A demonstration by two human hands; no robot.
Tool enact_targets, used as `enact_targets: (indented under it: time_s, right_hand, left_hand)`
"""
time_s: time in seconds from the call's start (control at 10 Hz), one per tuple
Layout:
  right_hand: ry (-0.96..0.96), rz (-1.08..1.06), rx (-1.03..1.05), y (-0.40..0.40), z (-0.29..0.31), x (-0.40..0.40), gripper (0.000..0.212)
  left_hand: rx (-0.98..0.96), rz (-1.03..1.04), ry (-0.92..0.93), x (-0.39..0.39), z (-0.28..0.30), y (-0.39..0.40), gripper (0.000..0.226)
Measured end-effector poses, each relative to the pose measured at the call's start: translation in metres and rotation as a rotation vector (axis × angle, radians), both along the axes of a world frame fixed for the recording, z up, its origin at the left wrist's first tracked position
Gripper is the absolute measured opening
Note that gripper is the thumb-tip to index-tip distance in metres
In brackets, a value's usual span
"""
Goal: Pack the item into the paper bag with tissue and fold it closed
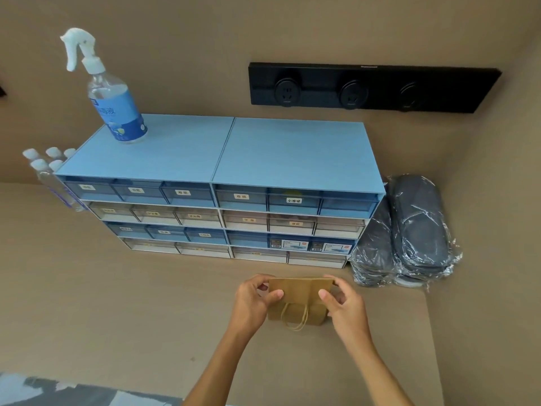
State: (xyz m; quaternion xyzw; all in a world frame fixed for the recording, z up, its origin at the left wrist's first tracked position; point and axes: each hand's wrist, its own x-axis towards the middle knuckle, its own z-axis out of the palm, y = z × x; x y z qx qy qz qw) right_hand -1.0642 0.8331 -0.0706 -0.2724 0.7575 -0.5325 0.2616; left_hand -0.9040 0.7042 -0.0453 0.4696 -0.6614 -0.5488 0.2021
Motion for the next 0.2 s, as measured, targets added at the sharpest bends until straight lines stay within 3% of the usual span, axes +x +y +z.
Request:
enact_targets:
  time_s: [0.1, 0.2]
  right_hand:
    - [0.022, 0.024, 0.010, 0.004, 0.010, 0.005, 0.052]
    - [0.156, -0.004, -0.048, 0.005, 0.029, 0.008, 0.057]
  left_hand:
    - [-0.045, -0.067, -0.030, 0.006, 0.002, -0.003, 0.040]
    - [-0.165, -0.129, 0.040, 0.012, 0.016, -0.008, 0.060]
